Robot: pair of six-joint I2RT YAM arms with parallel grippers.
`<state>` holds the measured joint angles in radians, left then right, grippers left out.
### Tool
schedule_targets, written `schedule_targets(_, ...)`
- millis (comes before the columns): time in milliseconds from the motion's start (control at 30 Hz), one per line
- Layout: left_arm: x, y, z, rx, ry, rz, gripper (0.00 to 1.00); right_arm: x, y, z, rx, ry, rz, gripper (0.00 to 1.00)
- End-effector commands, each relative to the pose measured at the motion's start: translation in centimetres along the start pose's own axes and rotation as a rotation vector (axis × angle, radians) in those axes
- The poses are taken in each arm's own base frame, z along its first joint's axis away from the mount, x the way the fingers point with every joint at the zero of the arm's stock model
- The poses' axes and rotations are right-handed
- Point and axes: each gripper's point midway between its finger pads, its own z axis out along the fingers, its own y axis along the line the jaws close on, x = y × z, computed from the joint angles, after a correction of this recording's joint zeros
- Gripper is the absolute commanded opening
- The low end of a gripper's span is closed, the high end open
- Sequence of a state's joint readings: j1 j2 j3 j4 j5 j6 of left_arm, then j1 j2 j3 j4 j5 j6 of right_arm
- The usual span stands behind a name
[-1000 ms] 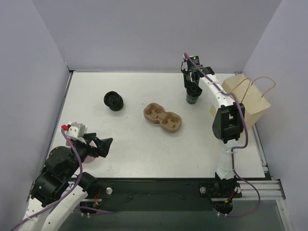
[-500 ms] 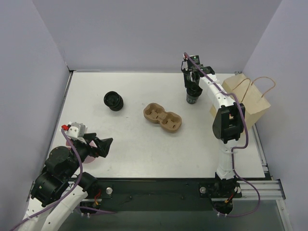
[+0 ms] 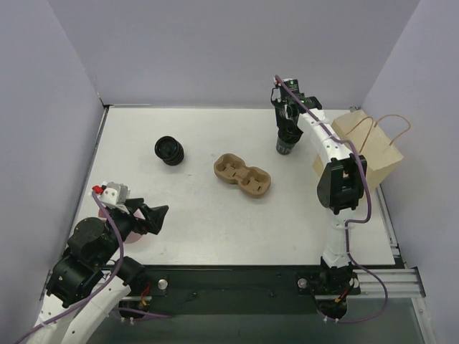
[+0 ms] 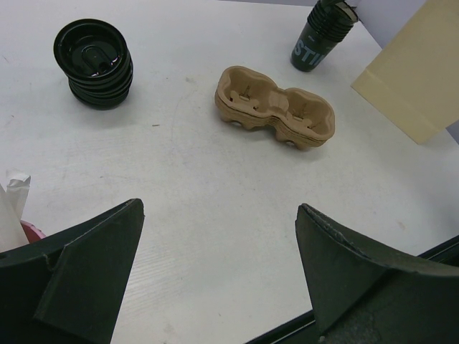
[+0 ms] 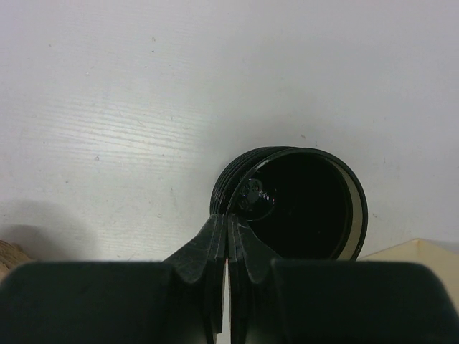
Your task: Pack the takeout coffee
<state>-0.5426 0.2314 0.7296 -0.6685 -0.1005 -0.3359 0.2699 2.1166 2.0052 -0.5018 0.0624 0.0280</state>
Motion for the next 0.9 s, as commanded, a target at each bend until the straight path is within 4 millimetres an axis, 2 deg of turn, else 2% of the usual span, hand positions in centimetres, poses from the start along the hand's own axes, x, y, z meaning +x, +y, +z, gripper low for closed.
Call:
schedule_targets(0, -1.2, -0.6, 0.3, 0.022, -0.042, 0.005, 0.97, -4.0, -1.0, -4.9, 0.034, -0.114, -0.003, 0.0)
schedule_targets(233, -1.2, -0.6, 0.3, 0.022, -0.042, 0.005, 0.97, -4.3, -0.8, -5.7, 0.061, -0.12, -0.073, 0.0)
schedule_targets(400, -1.1, -0.6, 0.4, 0.024, -0.039, 0.005, 0.97, -5.6, -1.0, -7.9, 0.103, -0.156, -0.104, 0.0)
schedule_targets(600, -1.0, -0.5, 0.4, 0.017, -0.036, 0.005, 0.97, -7.2, -0.3, -11.4, 0.13, -0.219, -0.153, 0.0)
schedule_targets(700, -0.9, -0.4, 0.4, 0.013, -0.034, 0.006, 0.97, -7.5, 0.7, -13.6, 0.128, -0.245, -0.181, 0.0)
schedule_targets(733, -1.0, -0.3, 0.4, 0.011, -0.038, 0.004, 0.97, -7.8, 0.9, -14.9, 0.13, -0.264, -0.181, 0.0)
schedule_targets(767, -1.0, -0.3, 0.4, 0.011, -0.037, 0.004, 0.97, -7.1, 2.1, -15.4, 0.111, -0.257, -0.203, 0.0)
schedule_targets(800, -1.0, -0.3, 0.4, 0.008, -0.038, 0.004, 0.97, -6.9, 2.4, -16.1, 0.106, -0.261, -0.203, 0.0)
schedule_targets(833, -0.9, -0.2, 0.4, 0.006, -0.033, 0.004, 0.97, -6.7, 2.6, -17.7, 0.099, -0.278, -0.2, 0.0)
schedule_targets(867, -1.0, -0.3, 0.4, 0.007, -0.036, 0.003, 0.97, -5.3, 3.8, -17.8, 0.08, -0.255, -0.218, 0.0)
